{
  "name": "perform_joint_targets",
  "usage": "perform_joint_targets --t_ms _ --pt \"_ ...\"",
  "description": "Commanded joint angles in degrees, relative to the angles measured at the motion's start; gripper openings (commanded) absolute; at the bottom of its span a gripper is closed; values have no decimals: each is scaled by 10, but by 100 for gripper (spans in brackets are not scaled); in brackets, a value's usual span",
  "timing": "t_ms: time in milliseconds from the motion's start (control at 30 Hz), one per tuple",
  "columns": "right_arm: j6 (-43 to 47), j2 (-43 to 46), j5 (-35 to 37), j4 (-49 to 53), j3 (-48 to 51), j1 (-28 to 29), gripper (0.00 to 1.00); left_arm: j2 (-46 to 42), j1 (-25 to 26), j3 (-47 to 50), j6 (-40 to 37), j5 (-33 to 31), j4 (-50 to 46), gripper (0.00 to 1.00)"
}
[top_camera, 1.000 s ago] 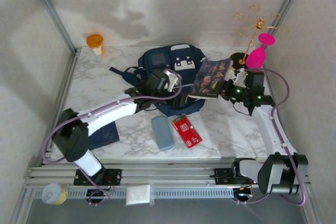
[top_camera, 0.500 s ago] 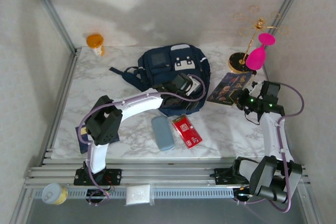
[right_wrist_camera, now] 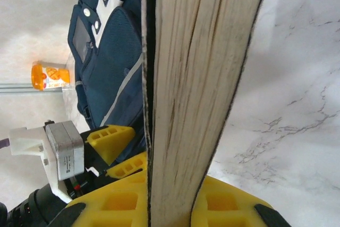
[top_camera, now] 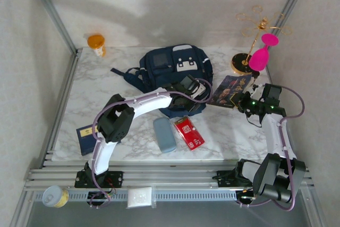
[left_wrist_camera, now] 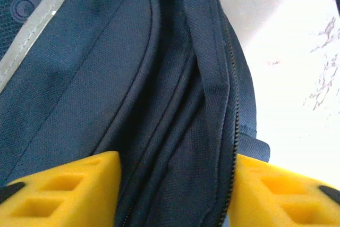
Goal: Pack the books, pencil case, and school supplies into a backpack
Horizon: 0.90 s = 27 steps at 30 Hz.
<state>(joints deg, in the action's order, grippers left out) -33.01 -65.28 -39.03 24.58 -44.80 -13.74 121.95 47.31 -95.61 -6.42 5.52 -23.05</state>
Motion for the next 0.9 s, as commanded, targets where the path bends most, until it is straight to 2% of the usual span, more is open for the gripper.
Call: perform_joint_targets --t_ms 0,67,300,533,667,867 --pt "8 5 -25 -43 -2 -4 0 15 -13 -34 -7 -17 -19 43" --pt "11 4 -24 -40 -3 -4 0 21 -16 -41 -10 -18 -21 35" --pt "25 19 -14 2 -19 -4 0 11 -20 -106 -22 -34 -68 0" --pt "27 40 -31 45 -27 -1 0 -54 -20 -151 -35 -106 -58 0" --pt "18 20 -49 26 -26 40 0 -84 -20 -159 -36 -132 -42 0" --pt "-73 -41 -135 -144 -8 115 0 -114 -19 -158 -31 -142 -11 0"
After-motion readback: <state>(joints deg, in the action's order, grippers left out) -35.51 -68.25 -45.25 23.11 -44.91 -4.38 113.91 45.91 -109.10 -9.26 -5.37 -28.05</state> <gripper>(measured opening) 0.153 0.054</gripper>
